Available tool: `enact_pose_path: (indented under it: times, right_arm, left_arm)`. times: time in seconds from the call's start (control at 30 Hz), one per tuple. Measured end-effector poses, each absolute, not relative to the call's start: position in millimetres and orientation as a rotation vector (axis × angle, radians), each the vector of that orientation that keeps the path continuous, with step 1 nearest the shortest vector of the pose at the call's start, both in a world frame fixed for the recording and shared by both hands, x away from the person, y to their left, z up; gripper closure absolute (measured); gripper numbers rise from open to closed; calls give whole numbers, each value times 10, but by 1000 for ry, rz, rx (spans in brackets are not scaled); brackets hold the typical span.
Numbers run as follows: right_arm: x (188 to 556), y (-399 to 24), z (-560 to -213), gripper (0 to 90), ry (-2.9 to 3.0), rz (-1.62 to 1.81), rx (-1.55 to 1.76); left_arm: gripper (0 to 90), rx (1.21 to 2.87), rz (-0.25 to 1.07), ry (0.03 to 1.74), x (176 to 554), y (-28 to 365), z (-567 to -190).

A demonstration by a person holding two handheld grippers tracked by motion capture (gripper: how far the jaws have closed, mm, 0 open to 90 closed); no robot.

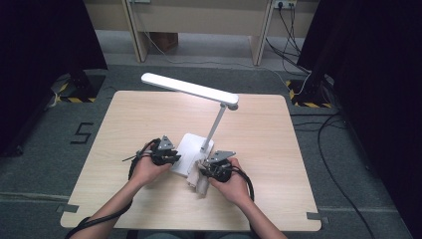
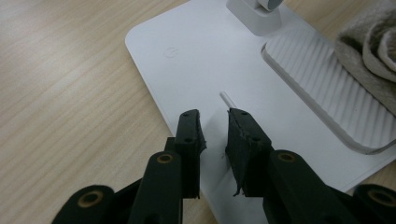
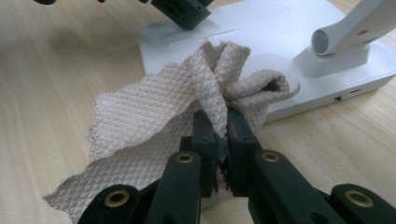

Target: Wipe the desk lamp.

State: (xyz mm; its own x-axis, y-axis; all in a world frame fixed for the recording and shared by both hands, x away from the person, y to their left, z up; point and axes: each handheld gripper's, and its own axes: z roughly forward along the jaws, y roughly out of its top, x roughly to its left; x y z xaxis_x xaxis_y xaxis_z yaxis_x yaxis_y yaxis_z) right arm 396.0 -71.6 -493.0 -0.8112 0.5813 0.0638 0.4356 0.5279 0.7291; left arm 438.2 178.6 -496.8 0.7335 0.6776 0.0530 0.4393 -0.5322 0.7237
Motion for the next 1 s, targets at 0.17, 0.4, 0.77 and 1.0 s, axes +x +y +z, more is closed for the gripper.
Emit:
enact_pose_path:
  times: [0.17,0.4,0.77,1.0]
  right_arm:
    - [3889,-716,-4893,847,2623,1256,859]
    - [3830,-814,-4742,845,2588,1363,890]
    - [3847,-1380,-4343,843,2482,1253,943]
    - [3923,-1870,-4294,843,2455,1108,1072]
  left_arm:
    - [736,2210,434,840,4371,1783,-4972]
    - [722,2201,431,850,4359,1789,-4975]
    - [608,2142,421,905,4327,1877,-4979]
    - [684,2133,466,981,4357,2017,-4967]
